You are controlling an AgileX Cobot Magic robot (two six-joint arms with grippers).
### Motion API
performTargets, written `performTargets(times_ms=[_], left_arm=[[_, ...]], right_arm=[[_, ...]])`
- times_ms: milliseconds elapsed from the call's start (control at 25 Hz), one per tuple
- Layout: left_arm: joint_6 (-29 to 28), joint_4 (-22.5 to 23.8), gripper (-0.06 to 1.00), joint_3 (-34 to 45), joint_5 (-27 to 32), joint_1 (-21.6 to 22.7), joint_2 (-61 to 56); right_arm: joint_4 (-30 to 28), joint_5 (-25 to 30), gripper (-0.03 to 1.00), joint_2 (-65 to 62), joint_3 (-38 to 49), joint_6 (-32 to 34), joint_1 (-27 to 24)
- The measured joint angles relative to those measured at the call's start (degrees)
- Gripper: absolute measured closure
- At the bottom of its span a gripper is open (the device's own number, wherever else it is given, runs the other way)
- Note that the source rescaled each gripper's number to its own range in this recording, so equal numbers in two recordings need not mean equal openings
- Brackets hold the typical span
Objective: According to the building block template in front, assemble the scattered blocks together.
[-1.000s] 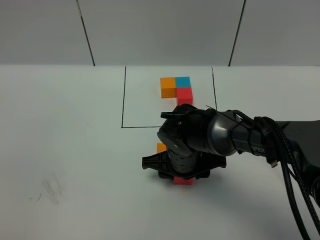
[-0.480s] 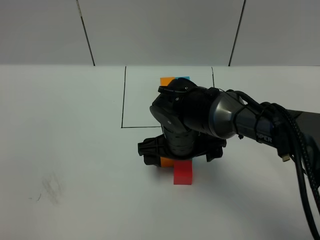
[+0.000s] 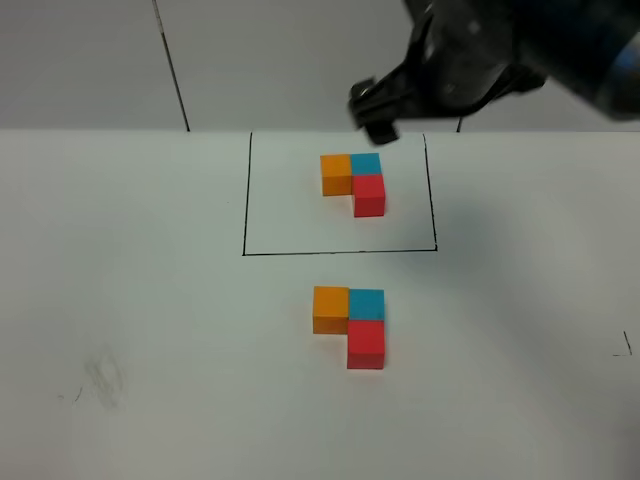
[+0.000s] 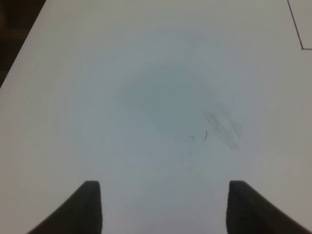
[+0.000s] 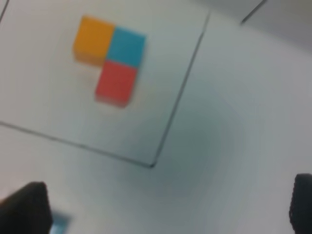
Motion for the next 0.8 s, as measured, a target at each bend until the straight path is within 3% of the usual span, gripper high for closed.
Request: performTargets(times_ms=[200, 440, 640, 800], left_arm=[[0.0, 0.0, 0.71, 0.0, 0.0, 0.0, 0.0], [0.0, 0.0, 0.71, 0.0, 0.0, 0.0, 0.0], [0.05, 0.0, 0.71, 0.0, 0.0, 0.0, 0.0], [0.05, 0.0, 0.71, 0.0, 0.0, 0.0, 0.0]], right_arm=[[0.17, 1.55, -0.03, -5.05, -5.15, -18.64, -12.86], [14.12, 5.12, -0.03, -9.98, -5.38, -34.81, -32.45], [28.29, 5.37, -0.03, -13.85, -4.79, -40.33, -45.95], [30.79, 5.5, -0.03, -20.77, -0.98, -40.98, -49.84]])
